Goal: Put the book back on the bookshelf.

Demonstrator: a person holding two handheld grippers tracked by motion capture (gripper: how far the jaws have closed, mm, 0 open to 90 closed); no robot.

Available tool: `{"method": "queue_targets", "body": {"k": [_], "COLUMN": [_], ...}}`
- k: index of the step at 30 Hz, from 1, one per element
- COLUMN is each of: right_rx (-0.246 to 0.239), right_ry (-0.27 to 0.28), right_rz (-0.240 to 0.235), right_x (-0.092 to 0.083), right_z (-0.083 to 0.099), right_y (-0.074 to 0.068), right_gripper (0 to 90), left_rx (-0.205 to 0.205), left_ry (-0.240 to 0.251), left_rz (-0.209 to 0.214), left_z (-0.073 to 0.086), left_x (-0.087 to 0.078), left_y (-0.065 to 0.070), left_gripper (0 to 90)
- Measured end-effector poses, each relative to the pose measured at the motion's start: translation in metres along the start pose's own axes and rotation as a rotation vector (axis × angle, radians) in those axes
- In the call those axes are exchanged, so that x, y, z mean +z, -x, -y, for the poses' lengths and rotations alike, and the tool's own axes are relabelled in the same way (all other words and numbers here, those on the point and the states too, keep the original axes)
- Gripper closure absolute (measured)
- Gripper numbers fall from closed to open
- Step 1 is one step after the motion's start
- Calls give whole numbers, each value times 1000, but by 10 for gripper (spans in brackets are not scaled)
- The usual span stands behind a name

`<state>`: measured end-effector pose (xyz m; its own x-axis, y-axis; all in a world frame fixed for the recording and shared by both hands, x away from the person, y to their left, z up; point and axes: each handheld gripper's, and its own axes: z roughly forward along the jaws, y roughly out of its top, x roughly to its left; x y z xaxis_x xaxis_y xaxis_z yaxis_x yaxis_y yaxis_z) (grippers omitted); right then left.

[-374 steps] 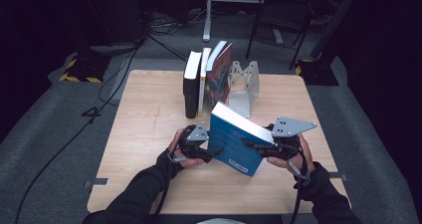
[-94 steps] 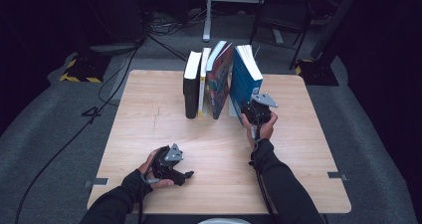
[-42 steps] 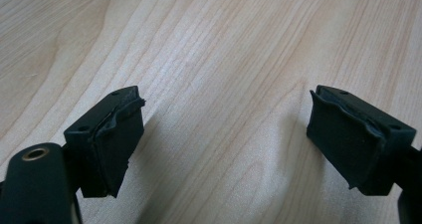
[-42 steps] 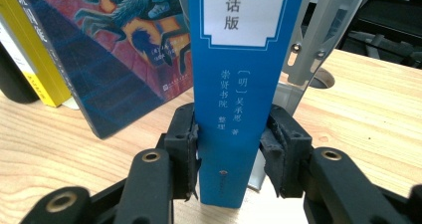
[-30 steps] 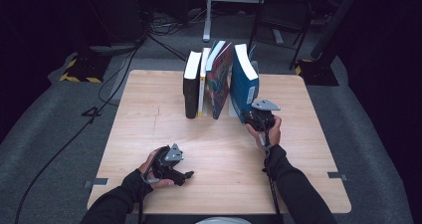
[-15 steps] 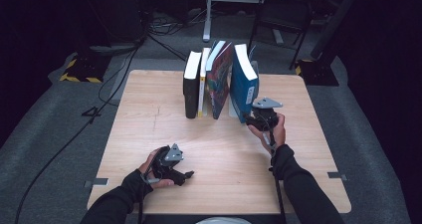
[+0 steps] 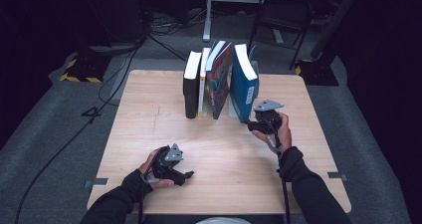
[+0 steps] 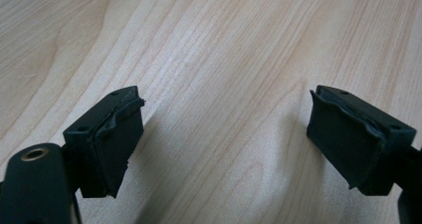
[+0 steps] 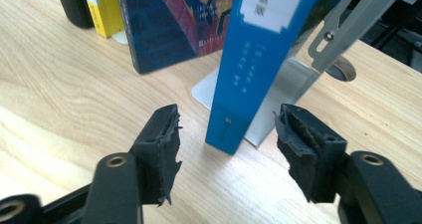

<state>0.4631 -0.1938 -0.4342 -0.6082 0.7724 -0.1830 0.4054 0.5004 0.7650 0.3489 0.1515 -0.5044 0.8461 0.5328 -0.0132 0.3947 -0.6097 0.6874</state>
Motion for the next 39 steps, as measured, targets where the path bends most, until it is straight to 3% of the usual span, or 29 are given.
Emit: {"method": "queue_targets", "body": {"k": [9,22,26,33,39], "right_rx": [-51,-128,-143,-153,-145], "right_ry": [-31,-64,-89,-76,-102], "right_rz": [-23,-37,-29,-19,-47], "right_x": [-10,-24,-30,-42,-50], "right_z": [10,23,25,32,41], "right_y": [5,6,6,7,7], "right_gripper": [310,284,271,272,262], "left_rx": [0,0,0,1,1], "left_ry": [0,0,0,0,0], "left_rz": [0,0,0,-1,-1], "left_z": [0,0,0,0,0], "left_x": [0,0,0,0,0], "left_y": [0,0,0,0,0], "left_gripper": [144,144,144,145,145]}}
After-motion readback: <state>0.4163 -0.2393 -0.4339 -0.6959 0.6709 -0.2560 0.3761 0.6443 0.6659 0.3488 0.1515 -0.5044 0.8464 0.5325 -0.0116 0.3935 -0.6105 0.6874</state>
